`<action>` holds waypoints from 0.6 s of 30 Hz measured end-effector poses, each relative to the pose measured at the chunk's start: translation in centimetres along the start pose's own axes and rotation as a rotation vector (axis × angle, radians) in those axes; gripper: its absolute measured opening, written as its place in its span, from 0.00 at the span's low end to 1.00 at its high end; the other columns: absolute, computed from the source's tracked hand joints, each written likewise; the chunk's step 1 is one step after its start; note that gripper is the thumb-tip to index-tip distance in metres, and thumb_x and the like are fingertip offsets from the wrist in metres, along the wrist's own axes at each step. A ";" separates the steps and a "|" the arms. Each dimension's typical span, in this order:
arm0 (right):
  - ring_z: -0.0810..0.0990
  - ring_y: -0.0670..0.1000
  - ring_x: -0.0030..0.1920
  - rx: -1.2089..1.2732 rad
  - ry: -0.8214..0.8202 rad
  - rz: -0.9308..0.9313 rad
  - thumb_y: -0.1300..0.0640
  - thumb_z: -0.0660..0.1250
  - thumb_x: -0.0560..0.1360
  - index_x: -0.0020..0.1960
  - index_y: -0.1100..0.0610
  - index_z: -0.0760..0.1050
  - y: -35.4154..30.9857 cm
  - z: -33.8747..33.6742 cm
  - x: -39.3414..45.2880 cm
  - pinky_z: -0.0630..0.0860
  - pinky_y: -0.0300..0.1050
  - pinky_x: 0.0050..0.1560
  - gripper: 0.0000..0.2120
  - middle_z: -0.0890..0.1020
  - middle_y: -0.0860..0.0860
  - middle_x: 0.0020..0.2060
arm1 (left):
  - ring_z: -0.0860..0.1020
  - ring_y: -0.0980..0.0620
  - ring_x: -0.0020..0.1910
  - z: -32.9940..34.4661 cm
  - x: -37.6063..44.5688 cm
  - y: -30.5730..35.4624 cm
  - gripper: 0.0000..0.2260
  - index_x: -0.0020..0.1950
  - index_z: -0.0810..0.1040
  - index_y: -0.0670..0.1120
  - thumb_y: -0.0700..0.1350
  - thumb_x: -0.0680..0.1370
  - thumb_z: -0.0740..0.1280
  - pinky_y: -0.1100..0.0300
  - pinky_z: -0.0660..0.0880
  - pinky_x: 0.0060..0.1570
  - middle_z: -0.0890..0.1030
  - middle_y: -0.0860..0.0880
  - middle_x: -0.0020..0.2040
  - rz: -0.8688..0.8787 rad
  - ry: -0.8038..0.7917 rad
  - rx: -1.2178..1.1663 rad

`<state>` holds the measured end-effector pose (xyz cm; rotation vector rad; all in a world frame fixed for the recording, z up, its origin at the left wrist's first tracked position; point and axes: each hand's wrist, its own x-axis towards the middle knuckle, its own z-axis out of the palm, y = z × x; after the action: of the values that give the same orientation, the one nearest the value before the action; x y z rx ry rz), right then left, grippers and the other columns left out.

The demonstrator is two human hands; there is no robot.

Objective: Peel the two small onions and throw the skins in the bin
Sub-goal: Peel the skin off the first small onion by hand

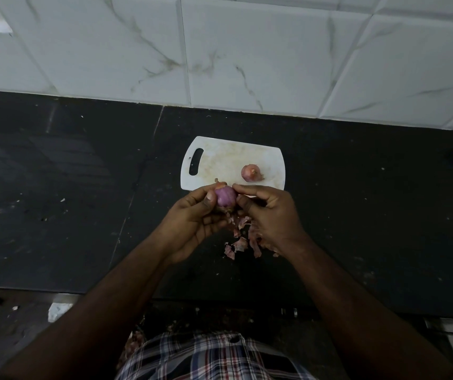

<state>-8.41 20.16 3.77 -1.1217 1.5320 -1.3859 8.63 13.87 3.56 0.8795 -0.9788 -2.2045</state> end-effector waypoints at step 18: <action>0.81 0.40 0.57 -0.204 -0.132 0.028 0.49 0.75 0.72 0.66 0.49 0.77 -1.9 0.0 -0.1 0.77 0.36 0.58 0.24 0.82 0.43 0.59 | 0.84 0.51 0.40 0.8 -0.2 1.1 0.21 0.62 0.77 0.38 0.48 0.74 0.71 0.62 0.83 0.40 0.84 0.42 0.49 -0.130 0.028 -0.109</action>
<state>-8.14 20.20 5.63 -1.2838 1.6124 -1.1324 8.41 13.70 4.95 0.9442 -0.8003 -2.3237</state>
